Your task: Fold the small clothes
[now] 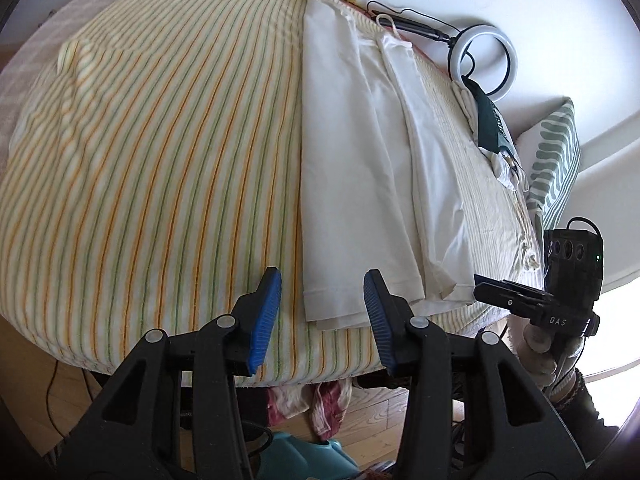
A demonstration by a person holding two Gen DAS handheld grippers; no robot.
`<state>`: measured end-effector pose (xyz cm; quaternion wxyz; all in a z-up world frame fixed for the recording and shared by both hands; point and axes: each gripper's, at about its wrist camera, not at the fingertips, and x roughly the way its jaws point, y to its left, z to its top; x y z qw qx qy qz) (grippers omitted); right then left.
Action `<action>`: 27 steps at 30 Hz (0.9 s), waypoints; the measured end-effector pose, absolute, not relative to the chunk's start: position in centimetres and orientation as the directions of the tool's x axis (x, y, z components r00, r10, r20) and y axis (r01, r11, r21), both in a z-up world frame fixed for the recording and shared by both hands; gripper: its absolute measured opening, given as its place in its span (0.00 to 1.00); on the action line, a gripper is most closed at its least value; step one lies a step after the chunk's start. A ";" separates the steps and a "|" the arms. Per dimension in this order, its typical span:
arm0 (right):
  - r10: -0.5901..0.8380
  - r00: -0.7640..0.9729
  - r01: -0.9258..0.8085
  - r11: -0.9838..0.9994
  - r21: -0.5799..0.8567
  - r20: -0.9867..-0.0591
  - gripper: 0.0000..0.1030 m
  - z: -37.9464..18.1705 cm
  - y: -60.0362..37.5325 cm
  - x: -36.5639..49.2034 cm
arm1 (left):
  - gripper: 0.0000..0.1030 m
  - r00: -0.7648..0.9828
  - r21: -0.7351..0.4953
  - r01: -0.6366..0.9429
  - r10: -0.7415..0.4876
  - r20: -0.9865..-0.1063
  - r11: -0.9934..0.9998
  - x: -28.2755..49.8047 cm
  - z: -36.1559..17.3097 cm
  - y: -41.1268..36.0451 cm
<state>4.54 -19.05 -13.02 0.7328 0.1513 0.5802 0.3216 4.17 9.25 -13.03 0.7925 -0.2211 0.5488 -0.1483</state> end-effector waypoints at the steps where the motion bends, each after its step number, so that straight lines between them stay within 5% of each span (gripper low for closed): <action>1: 0.663 0.104 -0.291 0.733 0.615 -0.741 0.18 -13.3 -19.3 4.3 | 0.42 0.355 -0.518 -0.008 -0.482 -0.801 0.855 4.3 -13.1 9.3; 2: 0.671 0.086 -0.285 0.725 0.627 -0.736 0.04 -13.5 -19.2 4.4 | 0.42 0.355 -0.517 -0.002 -0.483 -0.800 0.856 4.3 -13.1 9.3; 3: 0.674 0.087 -0.282 0.723 0.630 -0.734 0.04 -13.7 -19.2 4.4 | 0.30 0.356 -0.513 0.004 -0.480 -0.802 0.859 4.3 -13.1 9.2; 4: 0.675 0.090 -0.289 0.721 0.630 -0.732 0.04 -13.5 -19.1 4.0 | 0.05 0.354 -0.505 0.007 -0.474 -0.806 0.863 4.3 -13.1 9.2; 5: 0.676 0.091 -0.297 0.719 0.628 -0.731 0.03 -13.4 -19.1 3.8 | 0.03 0.341 -0.499 0.006 -0.471 -0.814 0.867 4.4 -13.4 9.1; 14: 0.693 0.104 -0.245 0.714 0.656 -0.714 0.03 -13.7 -20.8 3.6 | 0.03 0.364 -0.511 0.005 -0.478 -0.799 0.859 3.6 -13.4 9.4; 20: 0.725 0.098 -0.225 0.683 0.695 -0.681 0.21 -13.5 -21.5 4.2 | 0.13 0.338 -0.570 -0.026 -0.530 -0.778 0.821 4.0 -13.9 9.9; 24: 0.732 0.081 -0.232 0.674 0.701 -0.677 0.20 -13.6 -21.2 4.1 | 0.12 0.333 -0.550 -0.004 -0.518 -0.788 0.835 4.1 -13.6 9.0; 27: 0.729 0.070 -0.218 0.678 0.702 -0.681 0.07 -14.0 -20.7 4.2 | 0.05 0.330 -0.554 -0.013 -0.519 -0.788 0.833 4.3 -13.6 8.9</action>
